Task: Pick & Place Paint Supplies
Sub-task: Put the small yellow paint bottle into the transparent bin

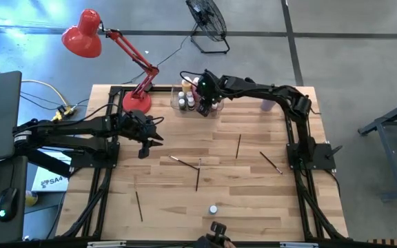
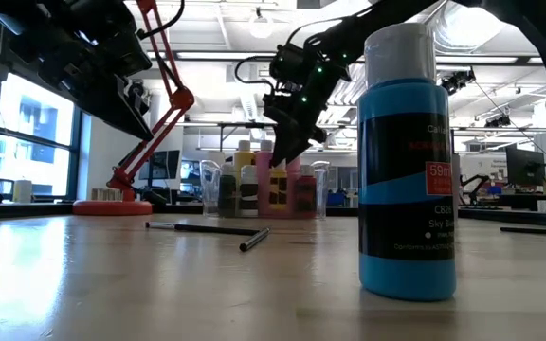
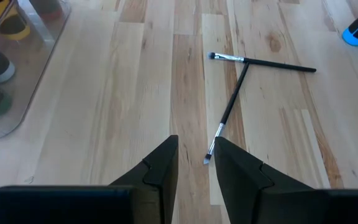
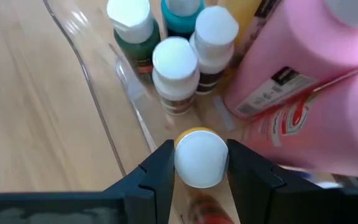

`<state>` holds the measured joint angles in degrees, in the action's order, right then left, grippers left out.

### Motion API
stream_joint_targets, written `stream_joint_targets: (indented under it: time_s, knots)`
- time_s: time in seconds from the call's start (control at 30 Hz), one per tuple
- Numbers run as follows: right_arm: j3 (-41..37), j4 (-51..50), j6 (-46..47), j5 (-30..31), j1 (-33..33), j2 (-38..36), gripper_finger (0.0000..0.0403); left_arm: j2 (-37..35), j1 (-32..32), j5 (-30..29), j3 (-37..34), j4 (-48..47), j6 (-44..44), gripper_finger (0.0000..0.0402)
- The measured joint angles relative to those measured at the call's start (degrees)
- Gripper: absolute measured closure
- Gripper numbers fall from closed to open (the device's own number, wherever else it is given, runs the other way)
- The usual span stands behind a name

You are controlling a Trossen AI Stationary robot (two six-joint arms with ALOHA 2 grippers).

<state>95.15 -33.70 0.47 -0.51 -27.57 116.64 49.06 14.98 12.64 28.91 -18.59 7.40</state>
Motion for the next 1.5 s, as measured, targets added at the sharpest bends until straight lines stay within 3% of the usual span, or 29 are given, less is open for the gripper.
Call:
stream_joint_targets:
  time_s: [0.37,0.9,1.23,1.5]
  knots:
    - [0.0,-0.9,0.8,0.1,0.0,0.1,0.0281,0.0,0.0,0.0,0.0,0.0,0.0,0.03]
    - [0.0,-0.7,-0.8,0.6,0.2,0.1,0.0227,0.0,0.0,0.0,0.0,0.0,0.0,0.03]
    - [1.1,-0.4,-2.3,0.8,0.2,-0.1,0.0221,0.0,0.0,0.0,0.0,0.0,0.0,0.03]
    - [4.6,-7.8,-2.3,0.8,0.3,-0.1,0.0221,0.0,0.0,0.0,0.0,-0.1,0.0,0.03]
